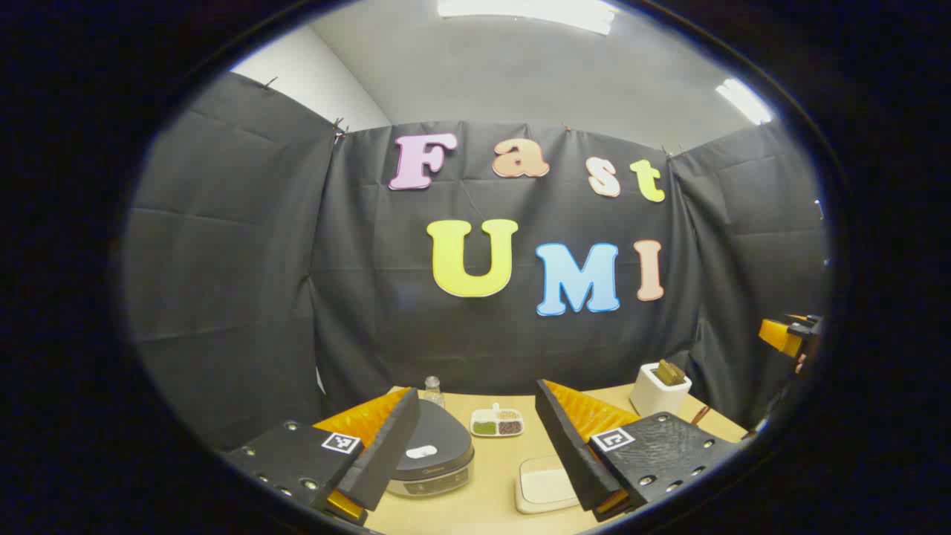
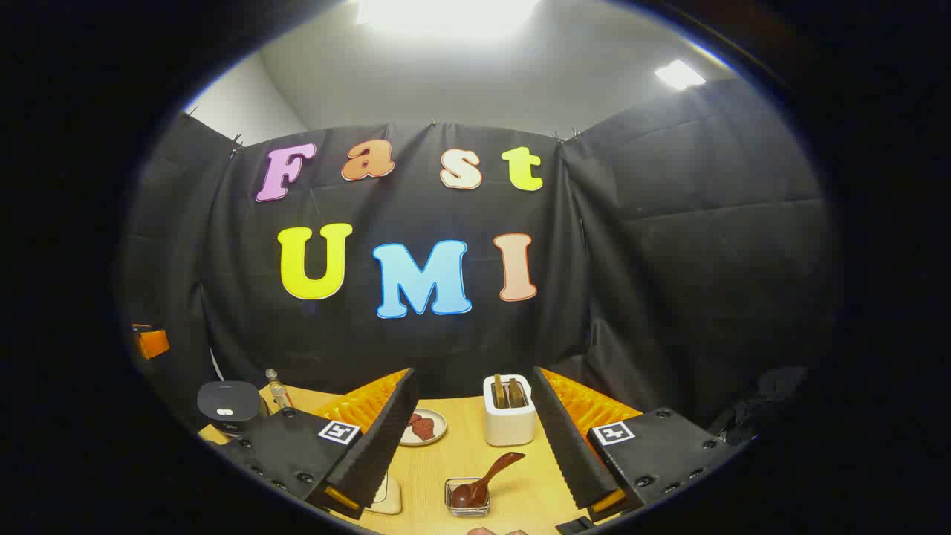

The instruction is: Close the left gripper, press the button to open the rice cooker; take a wooden spoon from the chopstick holder with the right hand, scoop a spoonful of rice and pour it into the rice cooker, then put the wooden spoon back into the chopstick holder.

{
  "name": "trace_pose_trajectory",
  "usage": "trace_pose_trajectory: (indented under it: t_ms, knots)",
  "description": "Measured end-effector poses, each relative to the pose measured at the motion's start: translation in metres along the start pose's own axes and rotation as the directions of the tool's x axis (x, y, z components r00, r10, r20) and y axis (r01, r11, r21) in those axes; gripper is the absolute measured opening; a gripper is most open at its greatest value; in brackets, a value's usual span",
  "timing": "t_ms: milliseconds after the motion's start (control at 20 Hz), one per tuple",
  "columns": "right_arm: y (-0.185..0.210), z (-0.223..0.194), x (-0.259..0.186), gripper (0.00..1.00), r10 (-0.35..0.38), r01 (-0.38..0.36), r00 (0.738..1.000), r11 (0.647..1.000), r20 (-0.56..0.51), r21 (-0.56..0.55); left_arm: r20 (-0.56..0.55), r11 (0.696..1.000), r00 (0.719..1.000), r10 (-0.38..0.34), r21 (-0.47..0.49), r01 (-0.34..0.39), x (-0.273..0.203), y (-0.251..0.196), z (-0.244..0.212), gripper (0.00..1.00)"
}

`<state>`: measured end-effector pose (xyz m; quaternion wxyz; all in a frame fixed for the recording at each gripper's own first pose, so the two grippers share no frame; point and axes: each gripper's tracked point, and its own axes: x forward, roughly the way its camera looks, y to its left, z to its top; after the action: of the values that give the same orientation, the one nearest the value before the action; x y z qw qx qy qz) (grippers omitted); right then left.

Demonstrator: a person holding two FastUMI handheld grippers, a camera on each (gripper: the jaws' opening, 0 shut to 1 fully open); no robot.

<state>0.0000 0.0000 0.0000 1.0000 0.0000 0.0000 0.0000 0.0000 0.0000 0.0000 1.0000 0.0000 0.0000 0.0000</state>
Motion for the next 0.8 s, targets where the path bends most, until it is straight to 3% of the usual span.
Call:
trace_pose_trajectory:
  t_ms: [400, 550, 800]
  knots:
    - [0.0, -0.003, 0.017, 0.98, 0.057, -0.057, 0.998, 0.998, -0.006, -0.01, -0.028, 0.997, 0.998, 0.054, -0.06, -0.056, 0.003, -0.001, -0.008, 0.96]
    - [0.0, -0.01, 0.021, 0.98, 0.101, -0.101, 0.994, 0.995, -0.027, -0.005, -0.039, 0.992, 0.999, 0.021, -0.127, -0.025, -0.005, -0.024, -0.012, 0.98]
    - [-0.004, -0.024, 0.024, 0.97, 0.151, -0.151, 0.987, 0.989, -0.05, -0.004, -0.059, 0.995, 0.997, 0.058, -0.083, -0.063, -0.014, -0.032, -0.017, 0.97]
